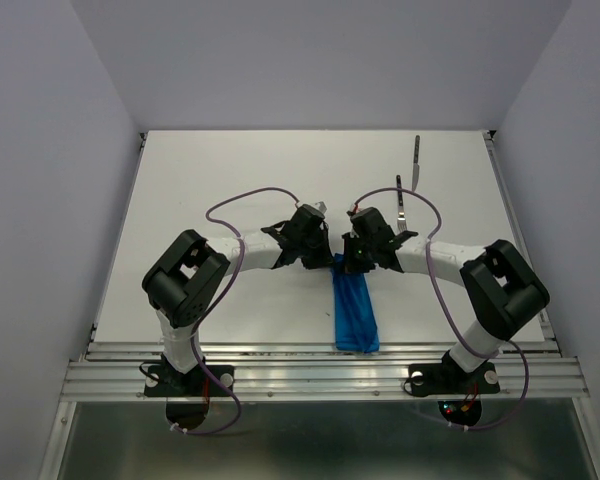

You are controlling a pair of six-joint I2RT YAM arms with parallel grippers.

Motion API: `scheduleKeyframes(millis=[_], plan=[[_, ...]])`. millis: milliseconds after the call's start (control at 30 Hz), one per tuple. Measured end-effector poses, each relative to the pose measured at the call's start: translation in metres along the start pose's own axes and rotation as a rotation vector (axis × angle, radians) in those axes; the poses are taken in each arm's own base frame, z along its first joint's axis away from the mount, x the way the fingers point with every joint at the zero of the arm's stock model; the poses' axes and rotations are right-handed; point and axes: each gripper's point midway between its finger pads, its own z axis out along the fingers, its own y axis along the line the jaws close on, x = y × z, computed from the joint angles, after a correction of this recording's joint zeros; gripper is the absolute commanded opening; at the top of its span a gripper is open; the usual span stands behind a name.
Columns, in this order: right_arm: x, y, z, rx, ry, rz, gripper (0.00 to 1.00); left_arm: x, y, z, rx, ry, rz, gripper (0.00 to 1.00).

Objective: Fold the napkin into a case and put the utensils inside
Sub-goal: Grasp the top corner of the smaller rectangle folded napkin from the folded napkin.

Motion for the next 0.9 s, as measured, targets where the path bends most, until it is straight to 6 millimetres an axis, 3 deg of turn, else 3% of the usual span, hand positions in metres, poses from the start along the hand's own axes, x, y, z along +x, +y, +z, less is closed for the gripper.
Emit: scheduleKeyframes(millis=[900], plan=[[-0.034,-0.018,-0.001,0.166,-0.138,0.135,0.01,-0.004,-0.007,0.001,0.048,-0.013,0.007,0.00]])
